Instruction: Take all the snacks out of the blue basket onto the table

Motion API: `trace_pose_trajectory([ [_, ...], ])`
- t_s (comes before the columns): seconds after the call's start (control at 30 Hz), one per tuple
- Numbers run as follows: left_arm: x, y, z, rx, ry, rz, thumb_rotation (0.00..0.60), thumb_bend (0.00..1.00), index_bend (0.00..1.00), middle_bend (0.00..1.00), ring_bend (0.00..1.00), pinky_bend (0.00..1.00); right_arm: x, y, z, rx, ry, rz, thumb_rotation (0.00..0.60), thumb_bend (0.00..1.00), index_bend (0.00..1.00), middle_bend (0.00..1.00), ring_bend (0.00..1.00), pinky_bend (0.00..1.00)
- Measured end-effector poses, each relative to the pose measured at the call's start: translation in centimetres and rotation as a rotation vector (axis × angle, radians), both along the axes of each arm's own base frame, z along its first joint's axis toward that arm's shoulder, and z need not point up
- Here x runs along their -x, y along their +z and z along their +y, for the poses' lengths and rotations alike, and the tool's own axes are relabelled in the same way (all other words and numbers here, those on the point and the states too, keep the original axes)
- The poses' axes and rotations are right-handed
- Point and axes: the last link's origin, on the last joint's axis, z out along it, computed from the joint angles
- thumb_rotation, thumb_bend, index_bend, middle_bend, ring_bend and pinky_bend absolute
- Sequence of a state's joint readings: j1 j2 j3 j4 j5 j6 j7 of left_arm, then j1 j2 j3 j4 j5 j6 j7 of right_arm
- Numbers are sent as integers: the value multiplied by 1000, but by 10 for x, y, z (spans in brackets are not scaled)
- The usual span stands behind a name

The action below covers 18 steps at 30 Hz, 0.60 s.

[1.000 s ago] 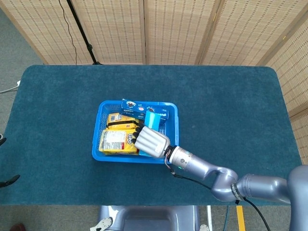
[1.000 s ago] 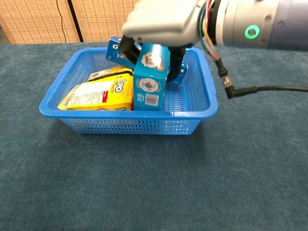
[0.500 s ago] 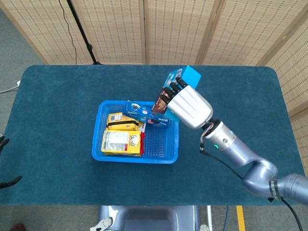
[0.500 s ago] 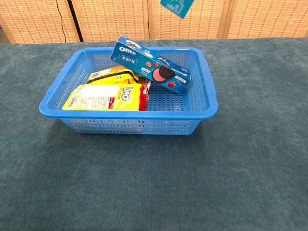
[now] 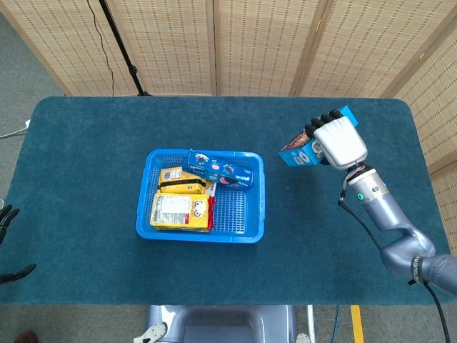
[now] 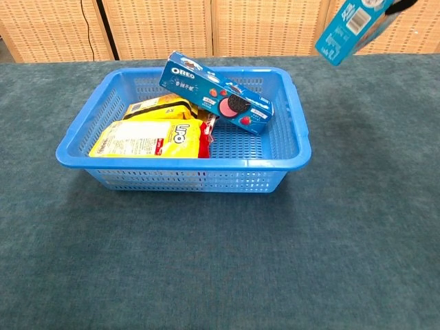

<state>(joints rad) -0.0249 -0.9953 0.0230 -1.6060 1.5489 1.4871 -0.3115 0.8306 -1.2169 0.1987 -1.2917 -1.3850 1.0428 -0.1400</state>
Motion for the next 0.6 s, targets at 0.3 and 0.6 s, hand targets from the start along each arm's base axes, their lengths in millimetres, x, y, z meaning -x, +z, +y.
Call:
trace_pose_trajectory([
  [0.3,1,-1,1,1,5,1,600,21,0,0,0,0,15,-46,9,-123,15,105,600,74,160,146,92,278],
  [0.6,-1,-3,10,3,-20,-20,600,22,0,0,0,0,-7,-41,28,-188,-11,-19,600,0,0,0,0,59],
])
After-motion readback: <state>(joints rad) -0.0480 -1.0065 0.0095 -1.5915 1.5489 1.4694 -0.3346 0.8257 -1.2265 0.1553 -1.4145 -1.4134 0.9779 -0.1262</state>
